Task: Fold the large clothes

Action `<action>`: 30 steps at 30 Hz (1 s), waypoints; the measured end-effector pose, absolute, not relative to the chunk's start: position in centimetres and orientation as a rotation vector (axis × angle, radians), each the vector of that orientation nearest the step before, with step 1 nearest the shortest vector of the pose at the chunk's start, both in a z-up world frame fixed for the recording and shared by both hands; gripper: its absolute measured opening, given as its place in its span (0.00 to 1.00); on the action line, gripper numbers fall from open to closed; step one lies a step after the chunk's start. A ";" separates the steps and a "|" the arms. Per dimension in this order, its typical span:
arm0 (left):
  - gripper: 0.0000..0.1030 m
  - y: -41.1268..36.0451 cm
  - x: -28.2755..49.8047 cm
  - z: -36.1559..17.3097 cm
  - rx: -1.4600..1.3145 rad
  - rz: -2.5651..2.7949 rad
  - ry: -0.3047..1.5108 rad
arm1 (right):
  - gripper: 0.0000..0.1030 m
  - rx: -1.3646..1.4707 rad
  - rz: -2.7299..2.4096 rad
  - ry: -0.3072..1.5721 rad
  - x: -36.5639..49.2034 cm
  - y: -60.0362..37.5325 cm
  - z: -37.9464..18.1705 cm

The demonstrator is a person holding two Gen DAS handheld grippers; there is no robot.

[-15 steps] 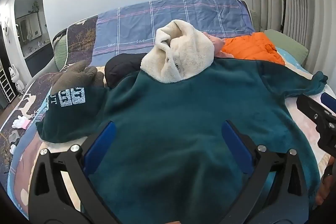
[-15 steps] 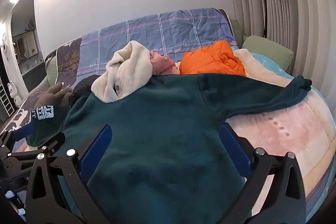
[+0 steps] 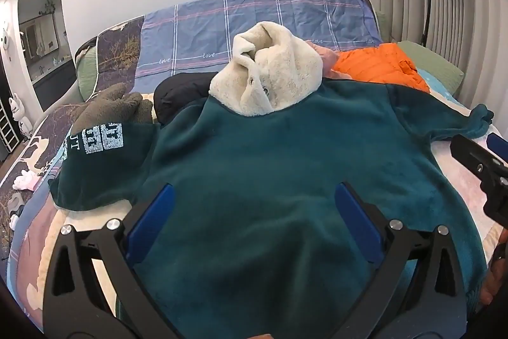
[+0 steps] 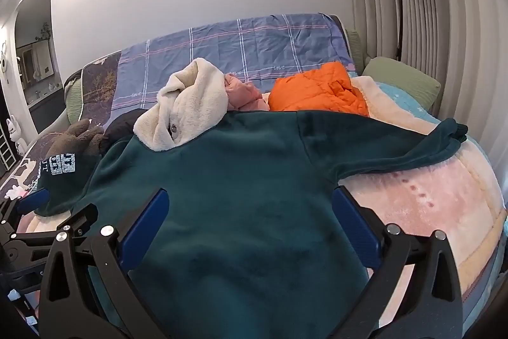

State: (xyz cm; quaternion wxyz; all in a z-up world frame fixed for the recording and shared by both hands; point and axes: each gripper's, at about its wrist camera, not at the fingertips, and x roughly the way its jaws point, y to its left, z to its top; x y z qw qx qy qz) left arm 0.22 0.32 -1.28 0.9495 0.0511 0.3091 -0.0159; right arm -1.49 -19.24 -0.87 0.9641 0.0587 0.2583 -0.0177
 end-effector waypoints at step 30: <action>0.98 0.8 -0.2 -1.3 0.059 -0.053 0.600 | 0.99 0.122 -0.045 0.515 -2.0 -20.0 -0.8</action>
